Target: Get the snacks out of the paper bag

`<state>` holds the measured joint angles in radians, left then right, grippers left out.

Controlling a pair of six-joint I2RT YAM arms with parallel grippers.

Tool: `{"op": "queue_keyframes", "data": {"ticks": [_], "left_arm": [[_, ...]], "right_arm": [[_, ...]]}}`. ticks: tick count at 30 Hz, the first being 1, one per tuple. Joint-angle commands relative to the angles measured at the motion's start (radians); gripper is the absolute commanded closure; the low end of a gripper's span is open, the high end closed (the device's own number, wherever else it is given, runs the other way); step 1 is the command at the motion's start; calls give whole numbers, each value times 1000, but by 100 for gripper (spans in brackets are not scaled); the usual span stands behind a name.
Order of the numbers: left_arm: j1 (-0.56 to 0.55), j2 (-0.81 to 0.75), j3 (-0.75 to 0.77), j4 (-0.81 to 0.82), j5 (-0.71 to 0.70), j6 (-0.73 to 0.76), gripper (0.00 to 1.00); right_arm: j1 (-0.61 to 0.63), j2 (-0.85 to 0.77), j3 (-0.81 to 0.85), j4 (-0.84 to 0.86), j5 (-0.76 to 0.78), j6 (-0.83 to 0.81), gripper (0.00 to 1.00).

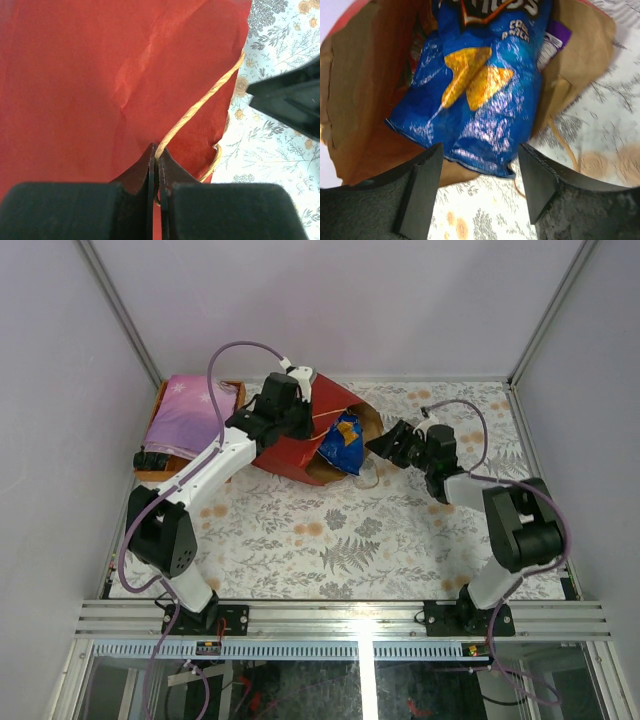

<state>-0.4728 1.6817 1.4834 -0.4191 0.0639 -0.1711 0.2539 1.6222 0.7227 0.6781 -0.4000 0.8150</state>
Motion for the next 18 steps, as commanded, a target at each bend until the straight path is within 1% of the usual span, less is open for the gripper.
{"op": "queue_keyframes", "data": {"ticks": [1, 7, 12, 18], "left_arm": [[-4, -33, -20, 25, 8, -14, 100], [-4, -31, -12, 28, 12, -20, 100], [-5, -33, -24, 29, 1, -16, 100], [-4, -16, 1, 24, 6, -16, 100]], "right_arm": [[-9, 144, 124, 167, -150, 32, 34], [-8, 288, 139, 292, -124, 98, 40], [-3, 346, 136, 305, -95, 83, 41], [41, 404, 191, 315, -79, 76, 41]]}}
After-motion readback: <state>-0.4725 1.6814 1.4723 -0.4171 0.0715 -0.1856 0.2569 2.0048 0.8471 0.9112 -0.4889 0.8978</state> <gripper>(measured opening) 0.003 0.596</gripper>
